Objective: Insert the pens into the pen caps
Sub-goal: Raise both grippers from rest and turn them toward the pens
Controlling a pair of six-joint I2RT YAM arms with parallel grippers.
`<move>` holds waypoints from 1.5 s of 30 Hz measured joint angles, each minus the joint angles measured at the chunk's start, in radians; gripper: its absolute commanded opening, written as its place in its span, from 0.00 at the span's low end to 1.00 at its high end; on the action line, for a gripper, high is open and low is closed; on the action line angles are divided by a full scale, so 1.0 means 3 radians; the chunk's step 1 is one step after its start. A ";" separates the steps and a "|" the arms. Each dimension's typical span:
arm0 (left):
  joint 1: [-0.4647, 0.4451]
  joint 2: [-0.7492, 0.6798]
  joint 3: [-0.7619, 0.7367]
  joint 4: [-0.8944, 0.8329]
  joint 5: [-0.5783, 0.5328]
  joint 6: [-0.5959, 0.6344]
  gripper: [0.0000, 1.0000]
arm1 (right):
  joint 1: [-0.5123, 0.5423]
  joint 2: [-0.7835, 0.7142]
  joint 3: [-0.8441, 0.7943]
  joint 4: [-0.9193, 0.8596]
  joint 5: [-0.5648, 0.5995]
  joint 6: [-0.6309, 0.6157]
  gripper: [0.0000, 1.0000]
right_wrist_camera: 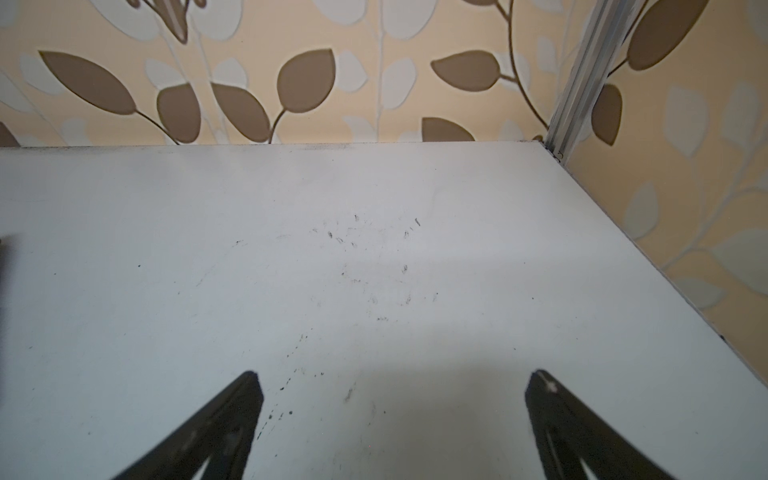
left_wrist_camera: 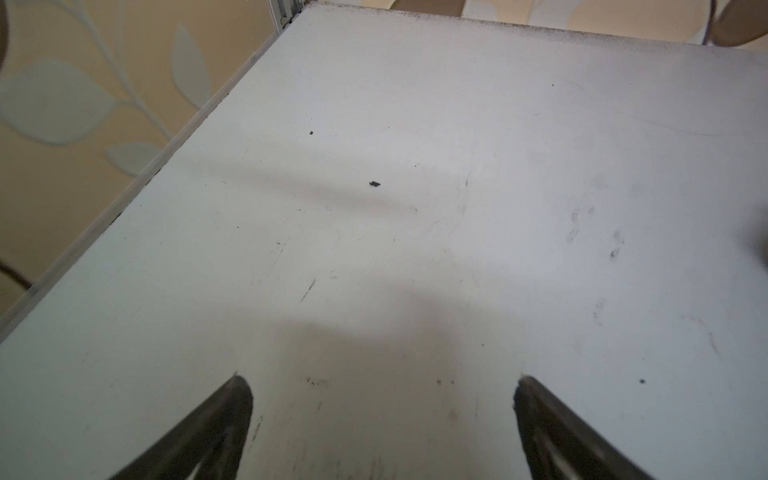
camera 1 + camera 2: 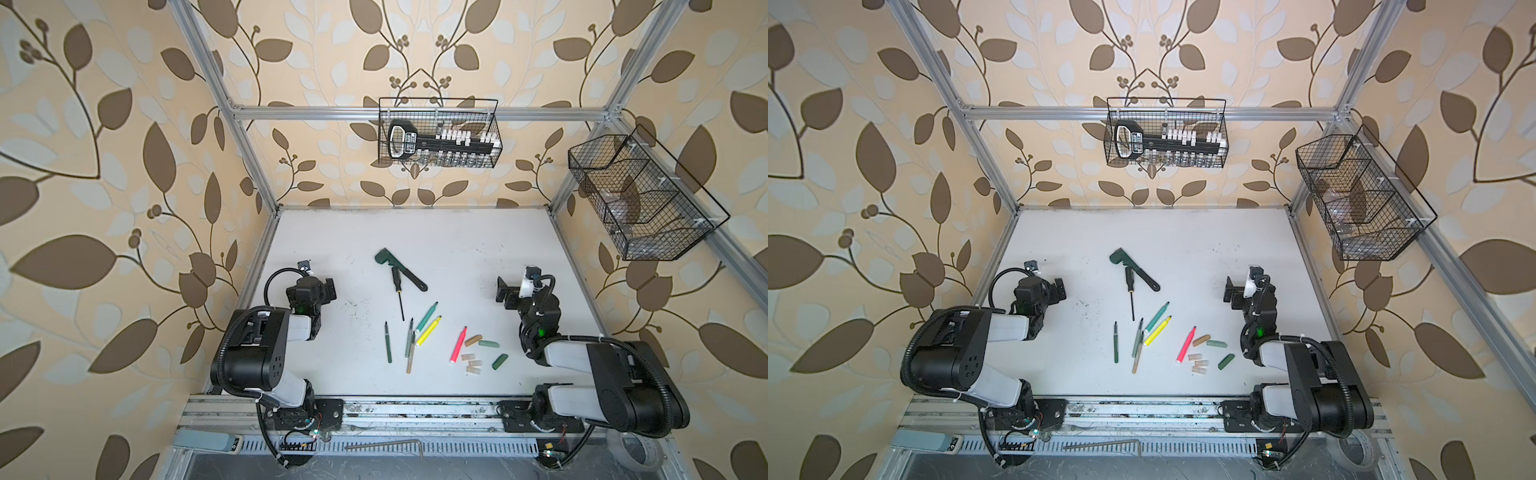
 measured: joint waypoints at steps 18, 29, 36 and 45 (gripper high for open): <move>0.0000 -0.0248 0.0332 -0.0699 -0.0052 -0.0034 0.99 | 0.0009 -0.0177 0.0001 -0.0184 0.0052 -0.0009 1.00; 0.0000 -0.1415 0.0622 -0.1568 0.0043 -0.0421 0.99 | 0.0042 -0.1665 0.0599 -0.1808 0.0752 0.0509 1.00; 0.0000 -0.2302 0.1019 -0.2546 0.0389 -0.0954 0.99 | 0.0005 -0.2387 0.1263 -0.3230 0.0862 0.1577 1.00; 0.0000 -0.2674 0.1249 -0.3546 0.0825 -0.1603 0.99 | -0.0072 -0.2825 0.0254 -0.3081 -0.0217 0.2179 1.00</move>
